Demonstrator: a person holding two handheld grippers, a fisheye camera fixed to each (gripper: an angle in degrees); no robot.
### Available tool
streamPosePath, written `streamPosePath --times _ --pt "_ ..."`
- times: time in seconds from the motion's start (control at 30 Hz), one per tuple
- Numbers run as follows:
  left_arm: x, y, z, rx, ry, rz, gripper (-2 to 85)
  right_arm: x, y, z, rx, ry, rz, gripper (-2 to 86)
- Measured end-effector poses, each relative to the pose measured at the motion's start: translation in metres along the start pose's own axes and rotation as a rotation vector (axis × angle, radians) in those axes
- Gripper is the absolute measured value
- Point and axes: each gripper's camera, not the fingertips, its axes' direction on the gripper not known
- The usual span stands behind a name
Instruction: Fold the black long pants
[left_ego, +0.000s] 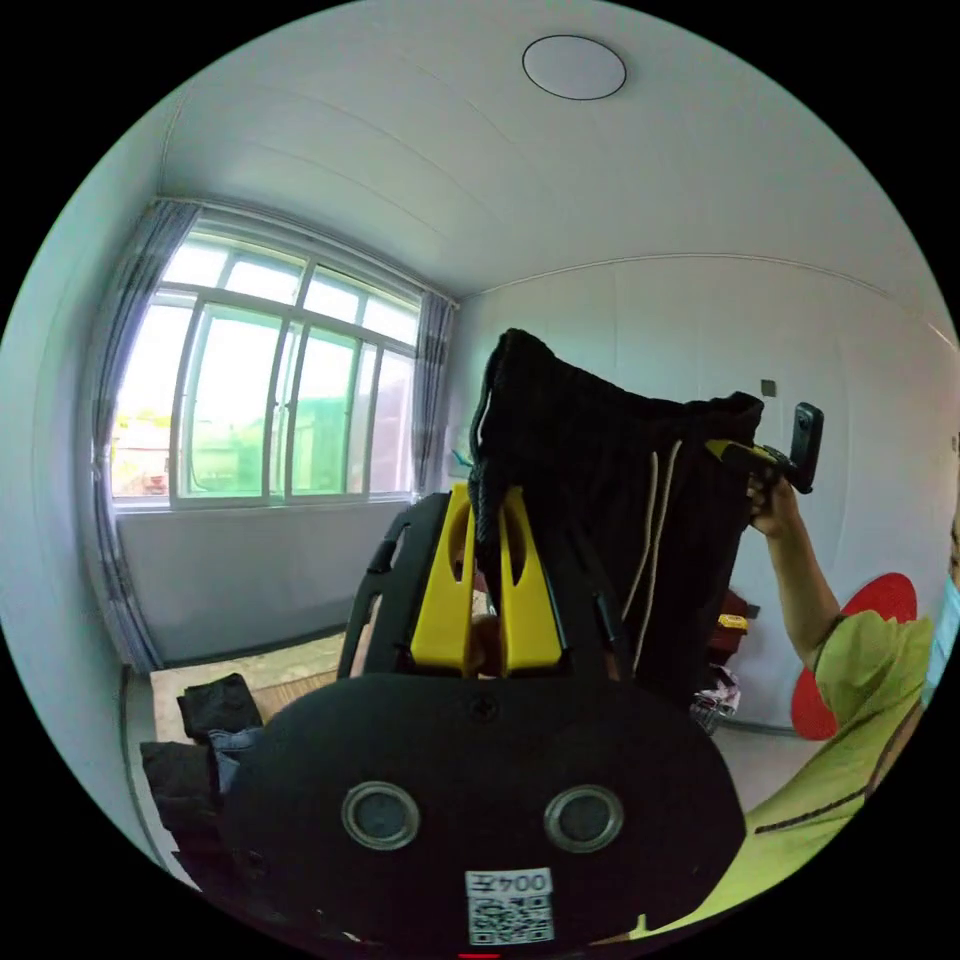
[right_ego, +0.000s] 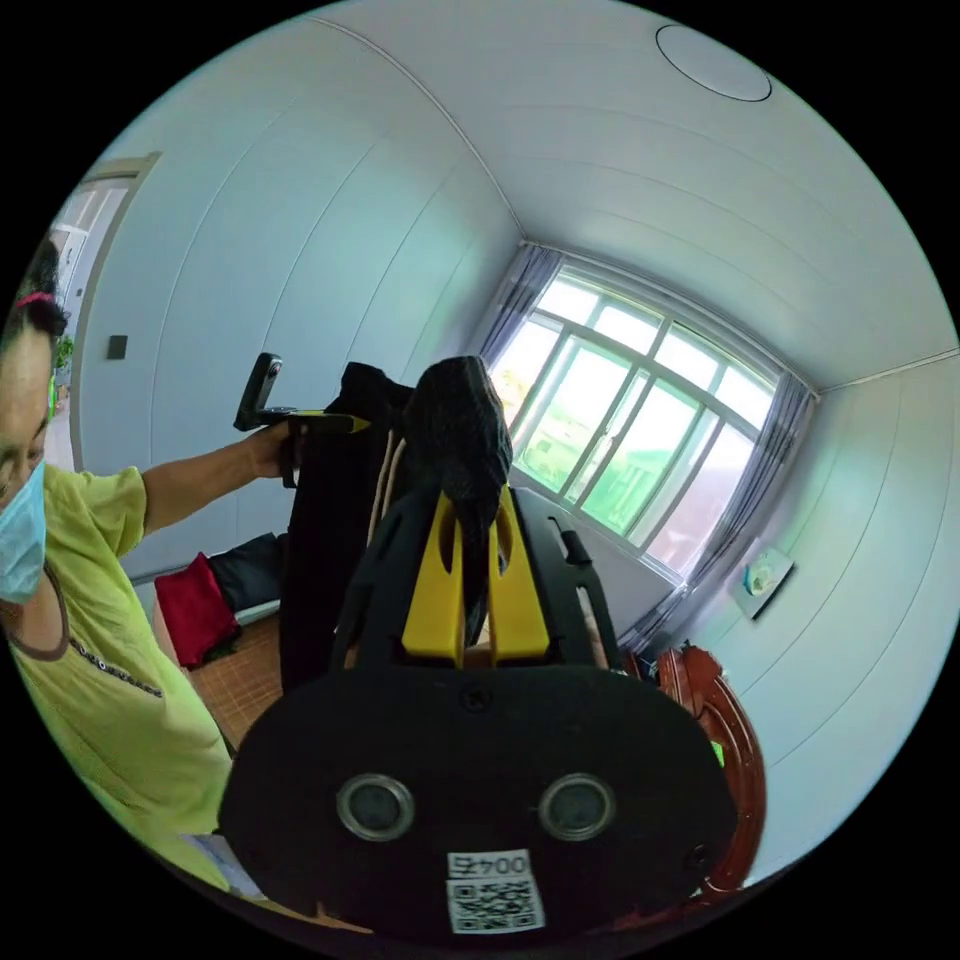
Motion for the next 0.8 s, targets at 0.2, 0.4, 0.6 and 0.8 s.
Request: streamPosePath --times 0.2,0.4,0.6,0.8 --pt "-0.012 -0.026 -0.042 0.015 -0.205 -0.088 1.9 -0.031 -0.014 0.042 0.050 -0.204 0.124 -0.2" --pt "-0.040 -0.071 -0.063 0.067 -0.410 -0.132 2.4 -0.059 -0.024 0.107 0.105 -0.504 0.318 -0.1" --pt "-0.058 -0.173 -0.026 0.140 -0.453 -0.151 2.8 -0.050 -0.025 0.160 0.217 -0.653 0.533 0.3" --pt "-0.053 -0.203 0.124 0.016 -0.398 -0.111 2.2 -0.002 0.120 0.223 0.159 -0.518 0.751 0.6"
